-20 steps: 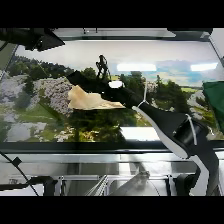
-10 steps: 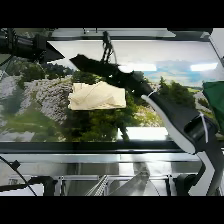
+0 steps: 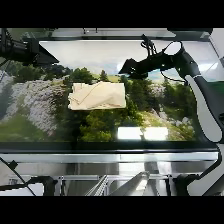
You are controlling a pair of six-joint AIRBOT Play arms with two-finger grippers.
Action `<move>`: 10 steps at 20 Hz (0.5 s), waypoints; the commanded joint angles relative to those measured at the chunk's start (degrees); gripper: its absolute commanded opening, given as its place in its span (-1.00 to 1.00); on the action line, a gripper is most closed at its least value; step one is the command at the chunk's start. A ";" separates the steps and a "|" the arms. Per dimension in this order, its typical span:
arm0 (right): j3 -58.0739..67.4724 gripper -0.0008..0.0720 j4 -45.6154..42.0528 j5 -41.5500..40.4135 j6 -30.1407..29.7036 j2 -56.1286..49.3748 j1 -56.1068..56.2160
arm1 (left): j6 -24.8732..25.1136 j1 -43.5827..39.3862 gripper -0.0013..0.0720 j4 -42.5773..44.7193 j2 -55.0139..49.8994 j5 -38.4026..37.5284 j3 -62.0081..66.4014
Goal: Fold the shirts.
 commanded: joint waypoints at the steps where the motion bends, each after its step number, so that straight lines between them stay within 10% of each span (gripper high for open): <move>1: -0.28 0.84 -6.75 3.48 5.22 -3.82 -2.99 | -0.04 0.24 -0.96 0.00 0.04 -0.83 0.00; 10: -0.26 0.83 7.56 -0.20 0.00 -16.44 2.34 | -0.70 0.24 -0.96 -0.11 0.07 -2.03 0.00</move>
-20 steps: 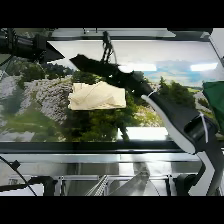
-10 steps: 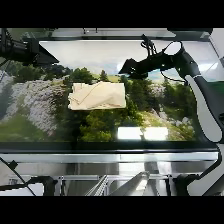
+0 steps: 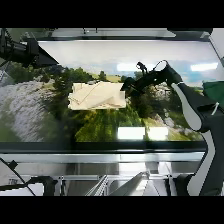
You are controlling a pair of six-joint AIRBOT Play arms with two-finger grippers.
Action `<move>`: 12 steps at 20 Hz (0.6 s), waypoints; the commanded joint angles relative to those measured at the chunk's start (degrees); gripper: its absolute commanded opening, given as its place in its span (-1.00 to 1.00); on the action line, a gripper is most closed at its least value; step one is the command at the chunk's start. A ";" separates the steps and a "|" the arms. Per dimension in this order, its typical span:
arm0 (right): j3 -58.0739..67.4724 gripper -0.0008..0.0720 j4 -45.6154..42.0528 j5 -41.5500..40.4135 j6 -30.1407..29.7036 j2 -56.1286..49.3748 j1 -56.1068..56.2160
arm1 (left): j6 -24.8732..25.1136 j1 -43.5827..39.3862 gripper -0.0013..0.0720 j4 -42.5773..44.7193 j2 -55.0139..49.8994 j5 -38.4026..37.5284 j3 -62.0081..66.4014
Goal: Fold the shirts.
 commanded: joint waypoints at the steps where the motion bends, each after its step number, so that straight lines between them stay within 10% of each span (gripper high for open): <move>1: 0.00 0.83 4.28 -3.45 -1.97 -3.23 3.37 | -0.09 0.07 -0.96 -0.02 0.02 -0.35 0.00; 4: 0.00 0.65 6.64 -7.43 -2.01 -3.74 6.08 | -0.04 0.07 -0.96 0.04 0.02 -0.42 0.00; 6: 0.31 -0.78 11.56 -8.74 -4.66 -3.69 6.69 | -0.02 0.07 -0.96 0.09 0.02 -0.68 0.00; 12: 1.46 -0.94 14.49 -8.11 -7.56 8.41 6.19 | 0.00 0.07 -0.96 0.07 0.02 -1.70 0.00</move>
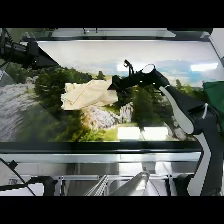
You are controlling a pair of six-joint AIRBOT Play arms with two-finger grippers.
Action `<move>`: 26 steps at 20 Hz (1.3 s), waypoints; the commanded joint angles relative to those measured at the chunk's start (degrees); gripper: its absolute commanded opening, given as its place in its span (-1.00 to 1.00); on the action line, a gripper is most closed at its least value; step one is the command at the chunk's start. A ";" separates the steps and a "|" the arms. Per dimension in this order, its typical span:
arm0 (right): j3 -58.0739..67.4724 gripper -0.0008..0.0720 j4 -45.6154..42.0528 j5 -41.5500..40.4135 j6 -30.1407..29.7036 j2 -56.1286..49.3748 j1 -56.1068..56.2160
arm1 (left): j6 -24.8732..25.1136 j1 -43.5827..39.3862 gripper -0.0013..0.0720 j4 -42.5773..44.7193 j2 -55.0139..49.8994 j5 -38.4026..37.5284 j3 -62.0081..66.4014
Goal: Fold the shirts.
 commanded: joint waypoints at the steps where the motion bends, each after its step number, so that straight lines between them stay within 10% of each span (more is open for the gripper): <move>1: 0.44 -0.94 0.85 -0.94 -1.55 11.15 -0.76 | 0.00 0.07 -0.96 -0.07 0.02 -0.37 0.00; 7: 0.46 -0.94 -19.69 -2.71 13.77 40.09 -9.79 | 0.00 -0.24 -0.96 -0.13 0.02 -0.35 0.00; 12: 0.46 -0.93 -38.73 14.60 26.10 49.57 -24.15 | 0.02 -3.74 -0.96 -0.09 0.02 -1.75 0.00; 16: 0.42 -0.93 -38.71 16.24 22.43 47.60 -37.68 | -0.04 -8.00 -0.96 -0.07 0.02 -1.81 0.00; 21: 0.50 -0.93 -35.93 -0.44 16.50 35.50 -48.35 | 0.04 -13.97 -0.96 0.13 -0.07 0.42 -0.13; 26: 14.62 -0.94 -0.55 -12.44 -8.26 19.71 -55.15 | 1.60 -17.16 -0.96 0.52 -0.22 3.39 -0.13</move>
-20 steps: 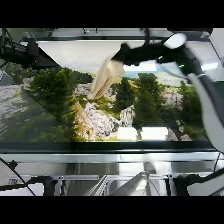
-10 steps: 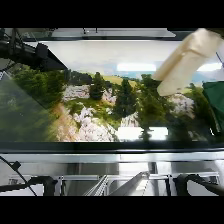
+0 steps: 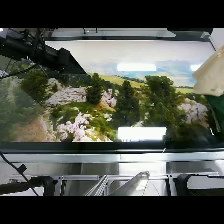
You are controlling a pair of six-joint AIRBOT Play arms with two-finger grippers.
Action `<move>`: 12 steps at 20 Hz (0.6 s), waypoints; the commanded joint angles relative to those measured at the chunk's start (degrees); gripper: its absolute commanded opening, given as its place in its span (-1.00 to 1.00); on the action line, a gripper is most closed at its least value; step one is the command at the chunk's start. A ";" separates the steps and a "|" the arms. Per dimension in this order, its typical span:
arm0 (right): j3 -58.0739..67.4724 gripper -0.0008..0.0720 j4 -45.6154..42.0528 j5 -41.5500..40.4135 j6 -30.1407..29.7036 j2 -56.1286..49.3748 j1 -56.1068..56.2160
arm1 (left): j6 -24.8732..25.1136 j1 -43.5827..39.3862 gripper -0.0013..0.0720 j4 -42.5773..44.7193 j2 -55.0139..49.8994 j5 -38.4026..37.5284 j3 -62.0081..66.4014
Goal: Fold the shirts.
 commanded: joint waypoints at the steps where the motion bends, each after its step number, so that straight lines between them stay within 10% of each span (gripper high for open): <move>1: 8.37 -0.94 17.42 -8.98 -13.42 -8.04 -5.03 | 0.83 -1.79 -0.96 0.17 -0.11 2.05 0.00; 12: 5.31 -0.94 -1.16 15.15 -9.77 -8.13 -19.80 | 0.68 -2.23 -0.96 0.11 -0.11 5.22 -0.09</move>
